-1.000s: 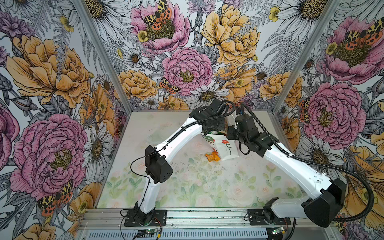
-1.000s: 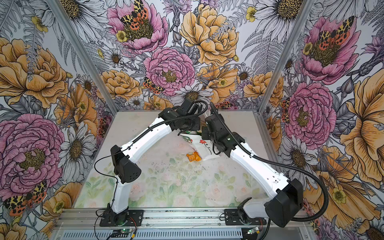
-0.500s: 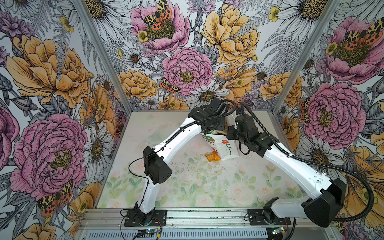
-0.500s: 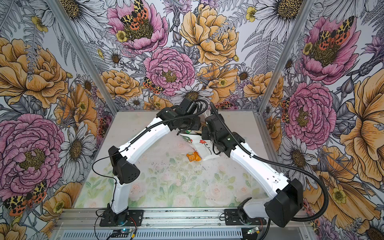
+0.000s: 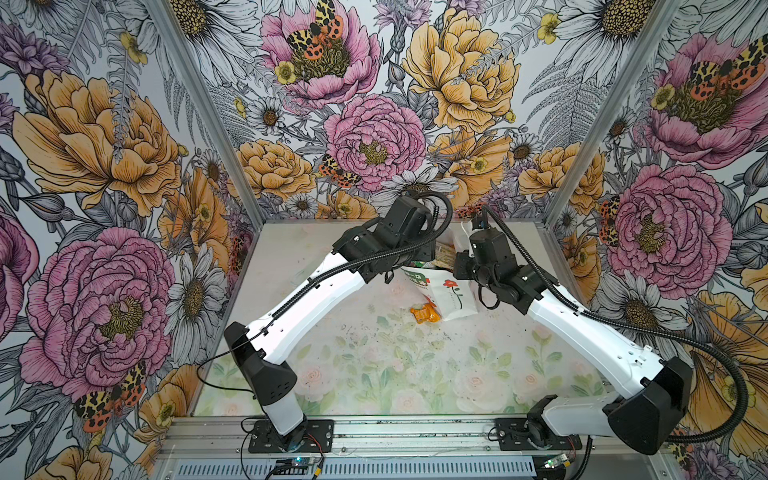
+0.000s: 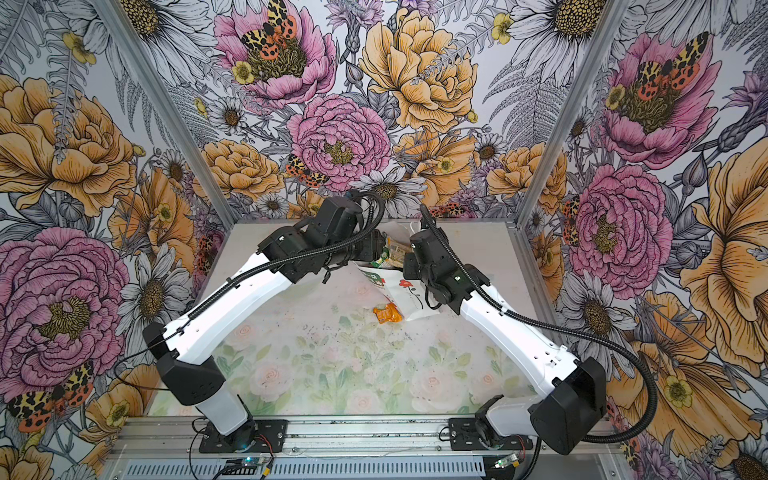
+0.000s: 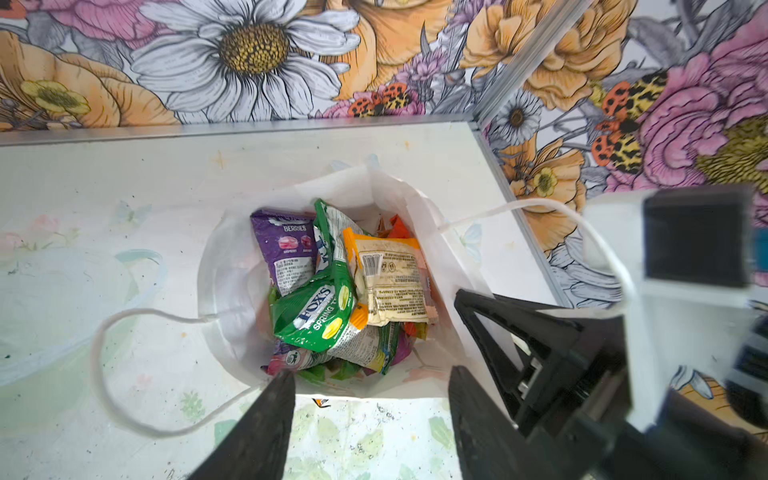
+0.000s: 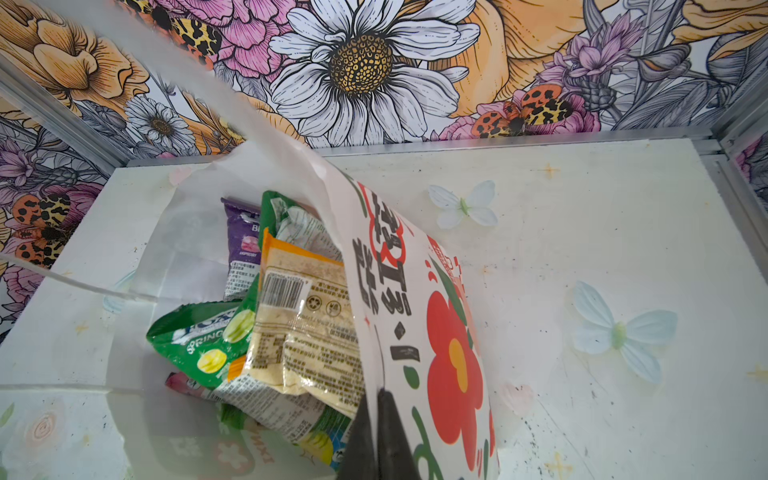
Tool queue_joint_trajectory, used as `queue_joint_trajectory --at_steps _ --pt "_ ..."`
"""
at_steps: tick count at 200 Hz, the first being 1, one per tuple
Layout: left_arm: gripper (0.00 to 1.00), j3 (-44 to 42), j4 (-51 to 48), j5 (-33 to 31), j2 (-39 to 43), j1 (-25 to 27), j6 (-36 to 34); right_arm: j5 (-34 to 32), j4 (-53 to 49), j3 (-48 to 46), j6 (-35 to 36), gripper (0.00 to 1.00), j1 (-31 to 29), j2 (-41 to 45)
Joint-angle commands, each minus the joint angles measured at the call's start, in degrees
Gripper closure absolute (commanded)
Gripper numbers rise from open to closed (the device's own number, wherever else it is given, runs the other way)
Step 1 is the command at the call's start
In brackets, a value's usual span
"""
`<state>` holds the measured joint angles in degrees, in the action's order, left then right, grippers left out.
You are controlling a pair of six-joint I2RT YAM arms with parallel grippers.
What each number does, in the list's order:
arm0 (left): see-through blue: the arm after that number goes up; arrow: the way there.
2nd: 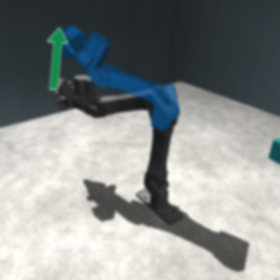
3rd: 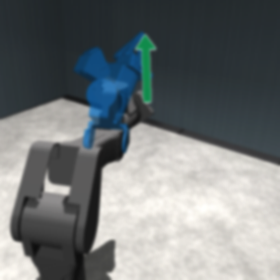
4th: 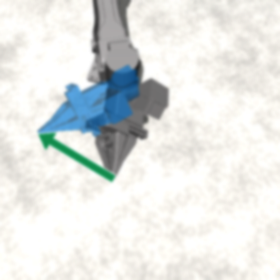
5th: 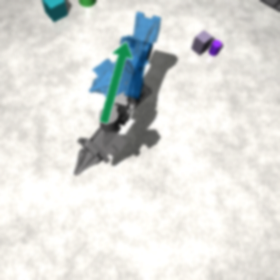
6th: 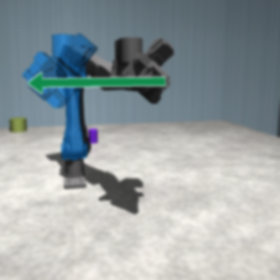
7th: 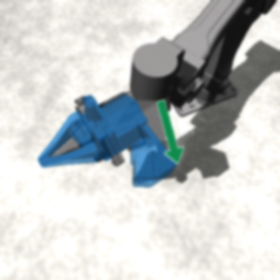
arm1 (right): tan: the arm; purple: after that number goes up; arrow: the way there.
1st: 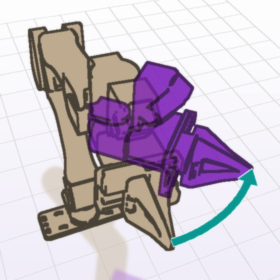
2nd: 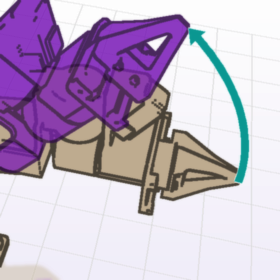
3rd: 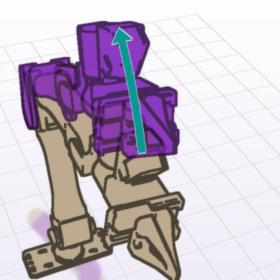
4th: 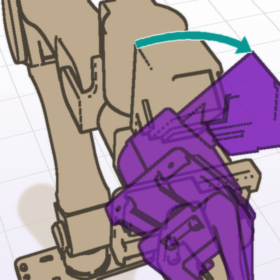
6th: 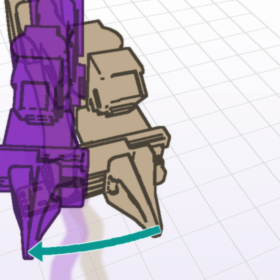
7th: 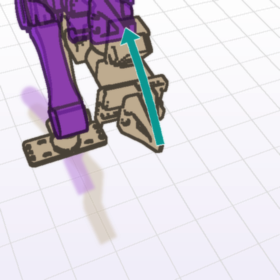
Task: Place the snacks into the paper bag
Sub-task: 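Open the left gripper and withdraw it from the bag toward the orange candy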
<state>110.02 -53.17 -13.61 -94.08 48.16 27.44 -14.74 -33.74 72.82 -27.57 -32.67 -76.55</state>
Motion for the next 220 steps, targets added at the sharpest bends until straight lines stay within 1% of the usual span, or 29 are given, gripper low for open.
queue_joint_trajectory --at_steps 1,29,54,79,99,102,108,127,149,184,210,220 --pt "0.36 -6.06 8.4 -3.22 6.85 0.23 -0.34 0.1 -0.35 0.39 -0.37 1.0 -0.47 0.96" --pt "0.34 -16.97 15.49 -3.95 17.81 -1.28 -0.23 0.0 -0.37 0.74 -0.12 1.0 -0.3 0.67" --pt "0.34 -25.41 19.48 -2.56 26.79 -5.66 2.44 0.0 -0.44 1.51 0.22 1.0 -0.25 -0.09" --pt "0.33 -32.58 20.3 -2.09 33.69 -10.32 4.17 -0.2 -0.45 2.22 0.57 1.0 -0.13 -0.35" --pt "0.33 -38.49 20.07 1.19 37.6 -15.62 6.69 -0.54 -0.45 2.24 0.68 1.0 -0.05 -0.2" --pt "0.33 -39.49 20.18 3.22 38.1 -16.45 7.33 -0.66 -0.45 2.25 0.71 1.0 -0.04 -0.19" --pt "0.33 -41.43 20.26 4.85 39.01 -18.0 8.5 -0.72 -0.45 2.31 0.75 1.0 -0.03 -0.22" --pt "0.33 -47.29 20.2 8.55 40.91 -21.2 11.28 -0.99 -0.63 2.25 0.73 1.0 0.13 -0.13" --pt "0.33 -52.45 20.28 10.81 41.92 -22.19 13.27 -1.07 -0.8 2.12 0.85 1.0 0.46 -0.21" --pt "0.33 -58.71 22.64 14.15 40.0 -22.04 16.62 -1.42 -0.9 1.84 1.01 1.0 1.0 0.13" --pt "0.33 -62.86 27.76 16.91 36.52 -20.5 19.38 -1.86 -0.95 1.12 1.01 1.0 1.36 0.84" --pt "0.31 -64.34 30.46 17.7 34.77 -19.34 20.48 -2.09 -0.91 0.71 1.02 1.0 1.58 1.2"
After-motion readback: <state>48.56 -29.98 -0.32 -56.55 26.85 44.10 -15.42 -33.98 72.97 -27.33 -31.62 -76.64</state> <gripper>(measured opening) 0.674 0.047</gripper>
